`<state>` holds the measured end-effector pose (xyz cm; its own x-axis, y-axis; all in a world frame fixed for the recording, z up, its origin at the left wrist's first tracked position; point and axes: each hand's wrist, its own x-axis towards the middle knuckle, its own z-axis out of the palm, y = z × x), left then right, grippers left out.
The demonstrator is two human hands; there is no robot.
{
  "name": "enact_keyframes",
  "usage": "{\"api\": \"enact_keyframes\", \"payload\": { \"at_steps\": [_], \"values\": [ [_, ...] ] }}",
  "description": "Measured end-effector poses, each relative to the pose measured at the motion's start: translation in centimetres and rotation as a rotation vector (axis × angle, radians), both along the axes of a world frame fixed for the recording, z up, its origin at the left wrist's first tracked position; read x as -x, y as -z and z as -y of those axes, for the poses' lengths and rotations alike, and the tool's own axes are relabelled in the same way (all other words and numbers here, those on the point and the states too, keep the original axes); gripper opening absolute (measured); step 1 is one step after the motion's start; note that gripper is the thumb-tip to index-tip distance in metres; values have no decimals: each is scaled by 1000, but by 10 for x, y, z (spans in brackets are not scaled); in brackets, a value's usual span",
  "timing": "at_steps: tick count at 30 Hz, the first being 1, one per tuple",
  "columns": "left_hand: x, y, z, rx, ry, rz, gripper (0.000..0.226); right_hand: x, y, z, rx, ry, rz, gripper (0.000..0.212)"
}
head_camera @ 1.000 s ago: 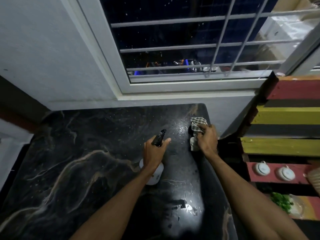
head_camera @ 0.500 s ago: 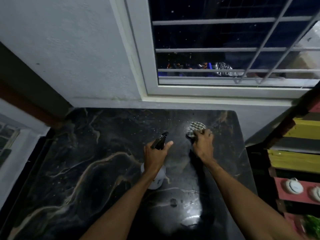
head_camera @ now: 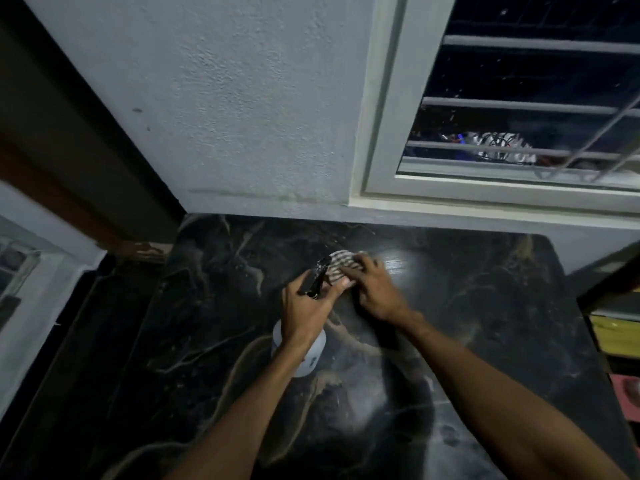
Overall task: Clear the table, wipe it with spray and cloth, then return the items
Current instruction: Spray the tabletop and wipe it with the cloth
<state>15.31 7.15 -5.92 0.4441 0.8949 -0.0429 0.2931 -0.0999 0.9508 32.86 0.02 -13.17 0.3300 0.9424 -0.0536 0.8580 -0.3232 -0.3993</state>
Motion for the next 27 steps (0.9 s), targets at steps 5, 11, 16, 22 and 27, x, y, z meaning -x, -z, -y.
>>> {"api": "enact_keyframes", "payload": {
  "at_steps": [5, 11, 16, 22, 27],
  "values": [
    [4, 2, -17, 7, 37, 10, 28, -3, -3, -24, 3, 351, 104, 62],
    [-17, 4, -10, -8, 74, 6, 34, -24, 1, 38, 16, 205, 114, 69],
    [-54, 3, 23, -14, 94, -35, 41, -64, -9, 97, 52, 436, 140, 66],
    [-126, 7, 91, -21, 180, -86, 40, -119, -4, 208, -18, 498, 22, 71],
    [-194, 3, 163, 46, 230, -137, 45, -182, -3, 275, 76, 661, 28, 68]
  ]
}}
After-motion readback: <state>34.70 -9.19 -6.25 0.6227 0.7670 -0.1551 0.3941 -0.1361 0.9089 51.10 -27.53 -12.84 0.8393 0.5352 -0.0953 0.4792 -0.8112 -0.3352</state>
